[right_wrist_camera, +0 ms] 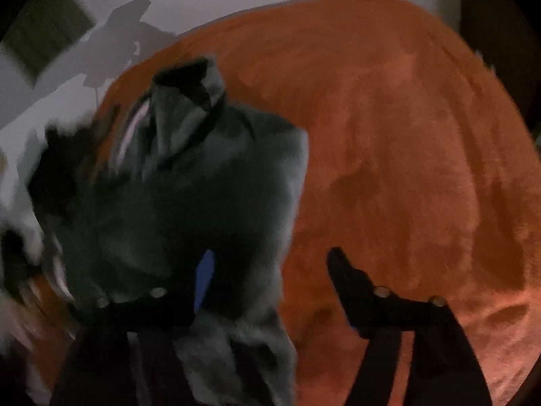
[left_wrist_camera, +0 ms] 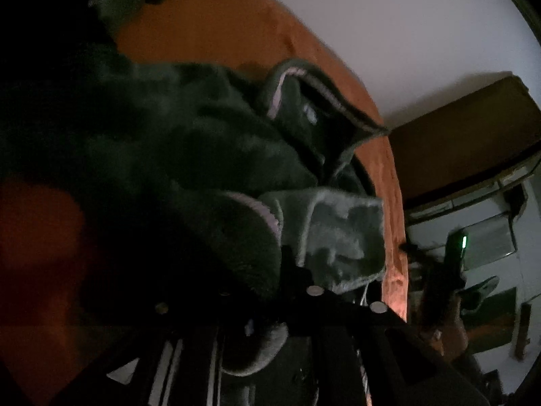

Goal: Fold clothes

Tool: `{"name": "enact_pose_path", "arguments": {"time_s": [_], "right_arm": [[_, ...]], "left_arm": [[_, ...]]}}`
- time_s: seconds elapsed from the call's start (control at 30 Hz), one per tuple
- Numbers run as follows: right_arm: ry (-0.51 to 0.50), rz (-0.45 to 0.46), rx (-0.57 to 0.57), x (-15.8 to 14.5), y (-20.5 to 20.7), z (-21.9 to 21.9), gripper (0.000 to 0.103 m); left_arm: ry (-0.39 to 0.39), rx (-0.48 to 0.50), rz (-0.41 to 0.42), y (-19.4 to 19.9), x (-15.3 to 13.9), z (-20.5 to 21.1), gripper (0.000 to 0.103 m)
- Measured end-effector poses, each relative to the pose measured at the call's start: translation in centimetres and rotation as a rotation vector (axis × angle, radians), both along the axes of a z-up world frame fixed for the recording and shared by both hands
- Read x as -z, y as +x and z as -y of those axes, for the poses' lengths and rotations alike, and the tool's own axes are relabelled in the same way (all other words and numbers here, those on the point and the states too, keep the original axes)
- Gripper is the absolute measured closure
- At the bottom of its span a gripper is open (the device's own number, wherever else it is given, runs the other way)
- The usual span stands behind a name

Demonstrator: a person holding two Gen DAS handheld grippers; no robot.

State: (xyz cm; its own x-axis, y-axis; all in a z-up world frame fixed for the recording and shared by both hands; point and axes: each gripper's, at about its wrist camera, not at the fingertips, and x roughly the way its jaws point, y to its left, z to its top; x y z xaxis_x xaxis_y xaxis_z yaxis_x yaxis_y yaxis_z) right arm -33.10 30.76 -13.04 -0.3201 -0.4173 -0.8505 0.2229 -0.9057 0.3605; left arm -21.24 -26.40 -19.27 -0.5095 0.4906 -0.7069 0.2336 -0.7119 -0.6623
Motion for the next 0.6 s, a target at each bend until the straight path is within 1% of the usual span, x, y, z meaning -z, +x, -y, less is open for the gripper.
{"name": "enact_pose_path", "arguments": {"time_s": [0.07, 0.13, 0.2, 0.23, 0.27, 0.3, 0.33, 0.37, 0.4, 0.47, 0.53, 0.6], "right_arm": [[-0.07, 0.093, 0.099, -0.2, -4.6, 0.1, 0.033], [-0.102, 0.179, 0.18, 0.5, -8.4, 0.3, 0.033], [-0.095, 0.263, 0.23, 2.3, -12.2, 0.8, 0.033], [-0.074, 0.323, 0.243, 3.7, -13.6, 1.0, 0.033], [-0.044, 0.399, 0.245, 5.4, -14.4, 1.3, 0.046], [-0.02, 0.474, 0.243, 7.0, -15.1, 1.5, 0.077], [-0.022, 0.532, 0.226, 8.1, -15.1, 1.8, 0.092], [-0.016, 0.525, 0.202, 8.1, -14.9, 2.1, 0.096], [-0.005, 0.506, 0.18, 7.9, -14.8, 2.4, 0.096], [0.065, 0.358, 0.164, 5.0, -14.6, 2.4, 0.096], [0.156, 0.208, 0.171, 2.2, -14.3, 2.3, 0.098], [0.294, 0.081, 0.11, 0.9, -13.9, 3.6, 0.098]], "left_arm": [[0.025, 0.003, 0.042, -0.1, 0.9, 0.0, 0.071], [0.027, -0.001, 0.048, -0.1, 1.3, -0.2, 0.071], [0.035, 0.0, 0.044, 0.2, 1.3, -0.4, 0.071], [0.04, -0.001, 0.041, 0.4, 1.2, -0.3, 0.071], [0.048, -0.001, 0.039, 0.5, 1.3, -0.4, 0.071], [0.053, 0.0, 0.039, 0.7, 1.3, -0.3, 0.07], [0.057, 0.004, 0.044, 0.7, 1.5, -0.3, 0.07], [0.06, 0.008, 0.048, 0.8, 1.6, -0.3, 0.07], [0.063, 0.013, 0.053, 0.9, 1.8, -0.3, 0.07], [0.063, 0.02, 0.062, 0.8, 2.0, -0.4, 0.07], [0.065, 0.033, 0.068, 0.7, 2.3, -0.5, 0.07], [0.059, 0.043, 0.075, 0.5, 2.6, -0.7, 0.069]]}}
